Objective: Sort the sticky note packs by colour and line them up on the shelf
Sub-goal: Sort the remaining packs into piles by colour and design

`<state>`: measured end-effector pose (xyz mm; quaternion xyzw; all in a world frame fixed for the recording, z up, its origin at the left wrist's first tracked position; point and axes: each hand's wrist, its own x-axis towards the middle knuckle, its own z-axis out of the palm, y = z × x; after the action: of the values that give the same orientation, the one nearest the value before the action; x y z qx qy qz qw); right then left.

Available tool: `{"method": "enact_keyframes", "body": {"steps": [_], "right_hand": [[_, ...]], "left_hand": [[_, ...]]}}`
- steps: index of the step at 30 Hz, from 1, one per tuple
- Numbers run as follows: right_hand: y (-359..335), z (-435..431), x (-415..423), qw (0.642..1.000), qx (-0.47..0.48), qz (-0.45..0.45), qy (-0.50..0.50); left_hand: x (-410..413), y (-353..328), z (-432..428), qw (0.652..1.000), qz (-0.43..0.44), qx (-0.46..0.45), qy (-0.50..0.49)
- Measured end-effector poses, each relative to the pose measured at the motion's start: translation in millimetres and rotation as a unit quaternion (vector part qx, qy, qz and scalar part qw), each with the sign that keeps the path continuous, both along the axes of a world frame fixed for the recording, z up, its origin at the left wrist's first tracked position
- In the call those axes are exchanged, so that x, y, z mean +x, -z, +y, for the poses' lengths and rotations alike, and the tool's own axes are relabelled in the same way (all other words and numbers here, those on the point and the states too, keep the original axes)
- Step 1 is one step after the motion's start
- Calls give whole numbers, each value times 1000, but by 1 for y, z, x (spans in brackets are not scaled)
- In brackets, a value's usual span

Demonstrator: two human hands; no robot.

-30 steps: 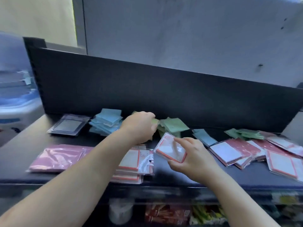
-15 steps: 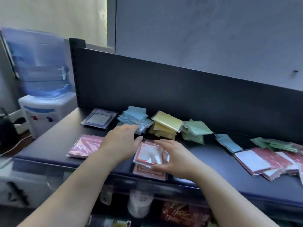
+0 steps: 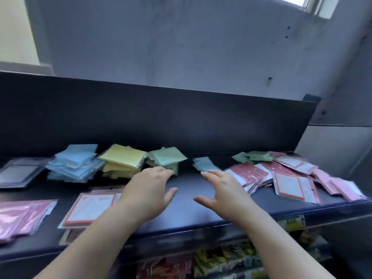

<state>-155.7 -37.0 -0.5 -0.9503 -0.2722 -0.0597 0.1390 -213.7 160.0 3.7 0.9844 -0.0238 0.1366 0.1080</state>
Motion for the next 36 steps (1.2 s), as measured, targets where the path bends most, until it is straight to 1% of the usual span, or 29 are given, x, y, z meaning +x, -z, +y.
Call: {"method": "enact_keyframes", "body": {"steps": [6, 11, 14, 18, 21, 25, 29, 33, 36], "right_hand": [[6, -96, 32, 999, 16, -12, 38], [9, -175, 64, 998, 18, 8, 56], [13, -214, 82, 998, 29, 23, 56], [18, -245, 101, 998, 38, 22, 37], [21, -256, 113, 999, 45, 23, 17], [25, -257, 124, 998, 46, 37, -9], [24, -247, 139, 998, 41, 34, -25], [24, -228, 153, 998, 31, 36, -45], [24, -211, 162, 997, 21, 40, -55]], "left_hand": [[48, -2, -98, 998, 18, 12, 51], [88, -1, -172, 997, 46, 18, 58], [110, 6, -201, 995, 89, 26, 38], [132, 17, -217, 986, 157, 39, -28], [140, 19, -216, 978, 189, 36, -75], [148, 20, -204, 967, 230, 35, -105], [153, 17, -193, 958, 267, 32, -103], [158, 14, -183, 958, 273, 3, -86], [162, 13, -180, 959, 273, 4, -81]]}}
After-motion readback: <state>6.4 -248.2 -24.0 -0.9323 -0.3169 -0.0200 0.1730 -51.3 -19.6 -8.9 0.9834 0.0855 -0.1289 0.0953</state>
